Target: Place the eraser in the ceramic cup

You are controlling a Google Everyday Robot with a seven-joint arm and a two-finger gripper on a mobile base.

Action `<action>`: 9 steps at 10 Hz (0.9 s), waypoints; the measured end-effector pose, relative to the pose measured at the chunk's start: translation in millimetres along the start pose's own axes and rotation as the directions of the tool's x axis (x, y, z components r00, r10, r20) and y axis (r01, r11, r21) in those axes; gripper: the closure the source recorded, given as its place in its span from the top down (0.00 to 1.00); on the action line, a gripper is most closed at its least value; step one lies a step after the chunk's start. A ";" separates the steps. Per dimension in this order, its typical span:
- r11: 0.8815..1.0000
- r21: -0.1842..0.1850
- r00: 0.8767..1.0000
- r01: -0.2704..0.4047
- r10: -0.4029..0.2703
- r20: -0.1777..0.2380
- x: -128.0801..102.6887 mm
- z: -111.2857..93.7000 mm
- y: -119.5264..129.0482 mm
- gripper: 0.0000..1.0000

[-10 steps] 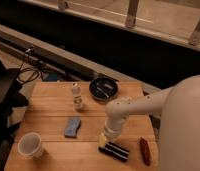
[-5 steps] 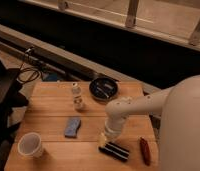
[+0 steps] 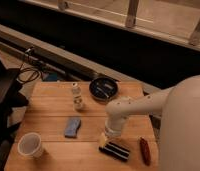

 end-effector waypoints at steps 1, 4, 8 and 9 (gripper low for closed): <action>1.000 0.000 1.000 0.014 -0.014 0.016 -0.3 -3.9 3.7 0.64; 0.995 -0.002 0.989 0.099 -0.098 0.108 -10.8 -42.5 36.8 0.34; 0.976 0.008 0.966 0.219 -0.218 0.141 -13.0 -59.9 59.9 0.14; 0.969 0.016 0.960 0.246 -0.245 0.137 -13.1 -54.6 60.1 0.22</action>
